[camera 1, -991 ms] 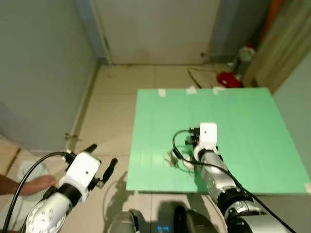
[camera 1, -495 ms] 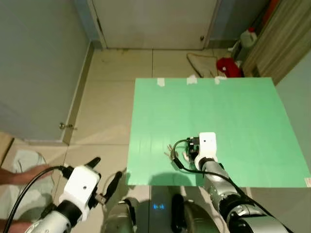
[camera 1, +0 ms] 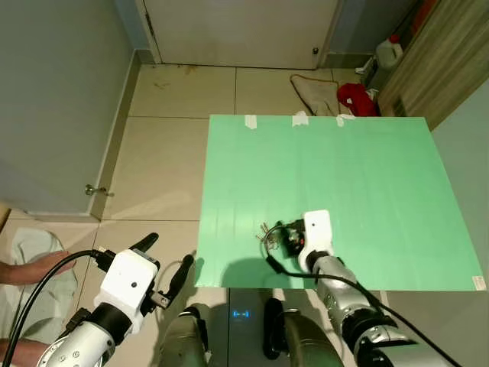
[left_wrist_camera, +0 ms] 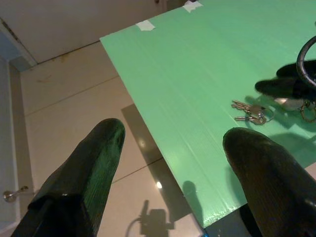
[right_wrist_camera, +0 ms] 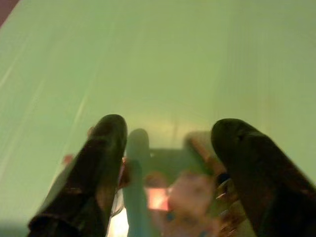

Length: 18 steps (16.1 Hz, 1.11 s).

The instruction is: Hang keys on a hook

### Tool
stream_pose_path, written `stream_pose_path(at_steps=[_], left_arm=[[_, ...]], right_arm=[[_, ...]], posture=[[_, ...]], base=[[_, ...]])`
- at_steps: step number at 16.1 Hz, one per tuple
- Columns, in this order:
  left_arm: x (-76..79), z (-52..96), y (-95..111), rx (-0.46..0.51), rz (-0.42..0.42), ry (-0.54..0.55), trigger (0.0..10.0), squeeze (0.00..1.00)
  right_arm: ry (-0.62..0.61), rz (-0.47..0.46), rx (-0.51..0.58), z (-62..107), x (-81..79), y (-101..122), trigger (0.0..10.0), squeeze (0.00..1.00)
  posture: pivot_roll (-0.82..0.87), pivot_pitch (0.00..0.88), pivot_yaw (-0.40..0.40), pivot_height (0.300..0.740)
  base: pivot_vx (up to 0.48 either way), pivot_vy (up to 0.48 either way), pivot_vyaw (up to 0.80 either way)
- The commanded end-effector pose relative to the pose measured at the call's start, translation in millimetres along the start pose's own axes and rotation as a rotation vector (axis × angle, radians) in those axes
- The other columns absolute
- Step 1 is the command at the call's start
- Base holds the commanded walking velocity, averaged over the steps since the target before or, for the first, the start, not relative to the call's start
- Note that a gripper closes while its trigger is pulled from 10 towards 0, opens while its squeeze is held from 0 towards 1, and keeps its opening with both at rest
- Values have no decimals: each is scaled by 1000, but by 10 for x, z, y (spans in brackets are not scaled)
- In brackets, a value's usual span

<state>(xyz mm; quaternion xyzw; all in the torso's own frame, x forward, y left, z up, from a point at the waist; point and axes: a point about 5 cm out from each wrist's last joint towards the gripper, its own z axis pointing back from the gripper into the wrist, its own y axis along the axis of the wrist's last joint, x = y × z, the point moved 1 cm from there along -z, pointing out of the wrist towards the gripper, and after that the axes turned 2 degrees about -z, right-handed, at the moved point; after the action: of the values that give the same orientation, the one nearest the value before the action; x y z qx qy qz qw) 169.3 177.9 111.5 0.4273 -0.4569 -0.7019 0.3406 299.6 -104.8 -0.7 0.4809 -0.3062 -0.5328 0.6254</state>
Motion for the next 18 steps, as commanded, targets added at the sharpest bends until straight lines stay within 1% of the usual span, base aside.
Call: stream_pose_path(at_steps=[1,3,4,6,7,9,12,14,15,16,17,18], left_arm=[[36,29,-51,-28,7,-5,10000,0],[22,36,-71,-34,7,5,10000,0],[29,19,-79,-35,7,4,10000,0],[21,-5,-89,-35,7,10,10000,0],[22,-25,-87,-32,6,10,10000,0],[28,-42,-88,-28,-1,7,10000,0],[42,-58,-97,-25,-7,8,10000,0],[47,-77,-115,-25,-6,11,10000,0],[57,-97,-119,-23,-6,11,10000,0],[64,-113,-121,-22,-7,11,10000,0],[67,-121,-128,-22,-8,11,10000,0],[69,-130,-142,-23,-9,11,10000,0]], right_arm=[[23,-83,-13,25,-24,-48,10000,0],[39,-149,-12,44,-55,-69,10000,0],[27,-190,-23,71,-49,-117,10000,0],[29,-174,-38,92,-51,-164,10000,0],[24,-190,-43,99,-41,-173,10000,0],[29,-193,-42,134,-29,-183,10000,0],[58,-169,-31,218,-59,-220,10000,0],[107,-97,-10,296,-134,-246,10000,0],[91,-66,3,299,-106,-228,10000,0],[60,-31,30,293,-58,-177,10000,0],[30,-15,63,288,-20,-105,10000,0],[4,10,122,283,17,29,10000,0]], posture=[[254,315,-26,740],[249,306,-26,740],[244,298,-30,740],[240,292,-27,740],[239,287,-31,740],[235,279,-31,740],[227,272,-40,740],[221,271,-43,740],[212,271,-45,740],[210,271,-46,740],[210,271,-46,740],[210,271,-46,740]], base=[[0,0,0],[0,0,0],[0,0,0],[0,0,0],[0,0,0],[0,0,0],[0,0,0],[0,0,0],[0,0,0],[0,0,0],[0,0,0],[0,0,0]])
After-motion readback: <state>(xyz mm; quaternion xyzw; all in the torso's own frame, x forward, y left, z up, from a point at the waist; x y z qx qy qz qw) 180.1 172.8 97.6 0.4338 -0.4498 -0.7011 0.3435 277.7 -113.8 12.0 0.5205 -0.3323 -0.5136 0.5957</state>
